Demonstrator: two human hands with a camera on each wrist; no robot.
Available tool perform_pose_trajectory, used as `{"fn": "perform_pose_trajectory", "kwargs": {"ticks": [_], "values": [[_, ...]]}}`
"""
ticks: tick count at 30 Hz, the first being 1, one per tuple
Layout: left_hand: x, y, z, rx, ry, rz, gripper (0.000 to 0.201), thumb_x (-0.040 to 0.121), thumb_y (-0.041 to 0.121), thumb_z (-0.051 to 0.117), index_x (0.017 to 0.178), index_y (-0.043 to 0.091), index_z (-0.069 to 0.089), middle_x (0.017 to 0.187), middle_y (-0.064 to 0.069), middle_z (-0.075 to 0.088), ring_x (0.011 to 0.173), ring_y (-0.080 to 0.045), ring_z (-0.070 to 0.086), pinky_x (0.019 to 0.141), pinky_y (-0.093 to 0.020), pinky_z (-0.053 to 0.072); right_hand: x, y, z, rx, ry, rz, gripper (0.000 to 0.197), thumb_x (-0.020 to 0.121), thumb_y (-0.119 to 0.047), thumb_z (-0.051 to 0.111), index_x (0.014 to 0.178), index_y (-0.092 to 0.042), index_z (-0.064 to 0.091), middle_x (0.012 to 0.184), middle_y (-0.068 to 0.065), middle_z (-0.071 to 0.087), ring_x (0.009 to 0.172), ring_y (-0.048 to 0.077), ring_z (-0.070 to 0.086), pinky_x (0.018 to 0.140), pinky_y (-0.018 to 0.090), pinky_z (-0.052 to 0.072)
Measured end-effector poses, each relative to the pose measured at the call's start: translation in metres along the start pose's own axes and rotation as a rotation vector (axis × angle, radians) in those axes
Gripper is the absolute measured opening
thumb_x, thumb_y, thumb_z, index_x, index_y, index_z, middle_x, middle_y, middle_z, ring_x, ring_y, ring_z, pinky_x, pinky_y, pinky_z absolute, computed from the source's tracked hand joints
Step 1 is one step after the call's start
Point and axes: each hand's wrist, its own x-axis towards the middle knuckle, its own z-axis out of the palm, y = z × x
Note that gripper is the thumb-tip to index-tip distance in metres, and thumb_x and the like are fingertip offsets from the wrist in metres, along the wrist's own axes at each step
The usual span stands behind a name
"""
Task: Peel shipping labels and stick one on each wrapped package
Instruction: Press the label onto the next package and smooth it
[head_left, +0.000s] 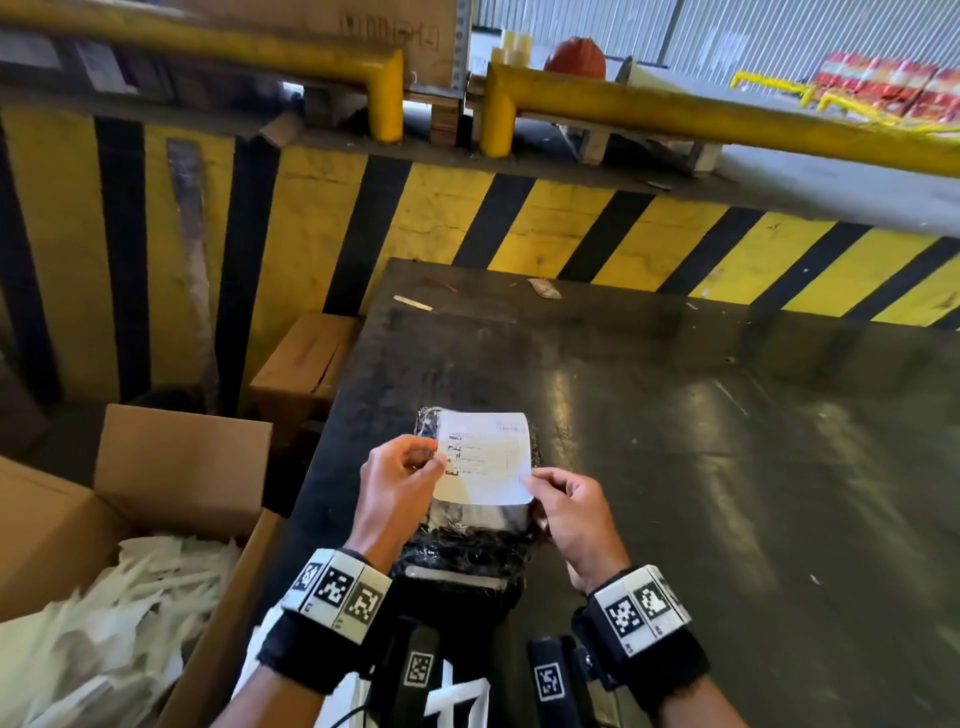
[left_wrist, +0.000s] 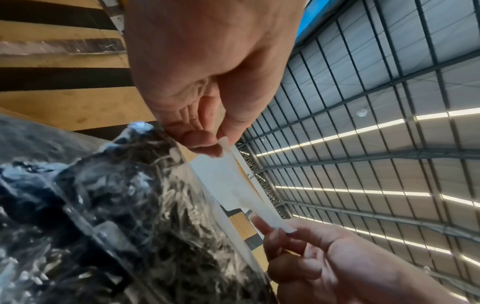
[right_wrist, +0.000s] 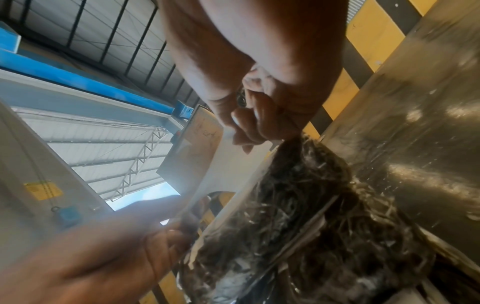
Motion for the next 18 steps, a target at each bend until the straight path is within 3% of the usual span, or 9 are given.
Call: {"fn": "perform_pose_trajectory", "kwargs": {"ticks": [2,4,8,11,14,18], "values": [[-0.002,0.003,-0.001,-0.044,-0.012,0.029,0.021,0.085,0.013,0.069,0.105,0.008,0.069,0.09,-0.003,0.071,0.083,-0.014,0.068,0.068,-0.027,0.056,-0.003,-0.004,-0.002,0.028,0.01,-0.047,0.013,0.087,-0.011,0.063,0.078,-0.012,0.072,0.074,0.003,0.071,0.062,0.008,0.058,0.055,0.02,0.043],[-0.001,0.009,-0.002,-0.097,-0.017,0.052,0.021,0.085,0.013,0.069,0.105,0.009,0.068,0.09,-0.004,0.071,0.083,-0.016,0.068,0.067,-0.028,0.056,-0.004,-0.01,-0.005,0.041,-0.011,-0.091,0.012,0.088,-0.01,0.063,0.08,-0.013,0.071,0.07,-0.004,0.071,0.058,0.001,0.06,0.052,0.014,0.045],[0.007,0.014,0.0,-0.058,-0.002,0.02,0.017,0.084,0.011,0.069,0.101,0.008,0.07,0.084,-0.004,0.072,0.071,-0.014,0.067,0.054,-0.02,0.051,0.002,-0.016,-0.002,-0.01,-0.011,-0.039,0.015,0.088,-0.009,0.062,0.076,-0.012,0.07,0.06,-0.005,0.063,0.047,0.003,0.051,0.046,0.015,0.042],[0.006,0.008,0.003,0.018,-0.021,-0.051,0.016,0.082,0.007,0.067,0.098,0.004,0.071,0.078,-0.004,0.071,0.064,-0.012,0.065,0.046,-0.016,0.049,0.006,-0.009,0.0,-0.062,-0.015,0.096,0.017,0.089,-0.005,0.059,0.076,0.002,0.067,0.053,0.001,0.049,0.038,0.007,0.033,0.038,0.018,0.029],[0.001,0.006,0.005,0.069,-0.028,-0.072,0.015,0.082,0.005,0.068,0.096,0.002,0.071,0.076,0.0,0.068,0.067,-0.009,0.065,0.045,-0.01,0.048,0.007,-0.005,0.0,-0.124,-0.014,0.148,0.021,0.087,-0.006,0.058,0.083,0.014,0.064,0.063,0.012,0.05,0.037,0.01,0.032,0.037,0.018,0.026],[-0.002,0.008,0.004,0.081,-0.022,-0.061,0.017,0.082,0.003,0.067,0.098,0.0,0.071,0.076,-0.003,0.067,0.061,-0.01,0.065,0.043,-0.01,0.047,0.009,-0.008,0.0,-0.158,-0.011,0.164,0.02,0.087,-0.007,0.059,0.083,0.012,0.065,0.061,0.013,0.055,0.034,0.01,0.034,0.037,0.018,0.024]]}}
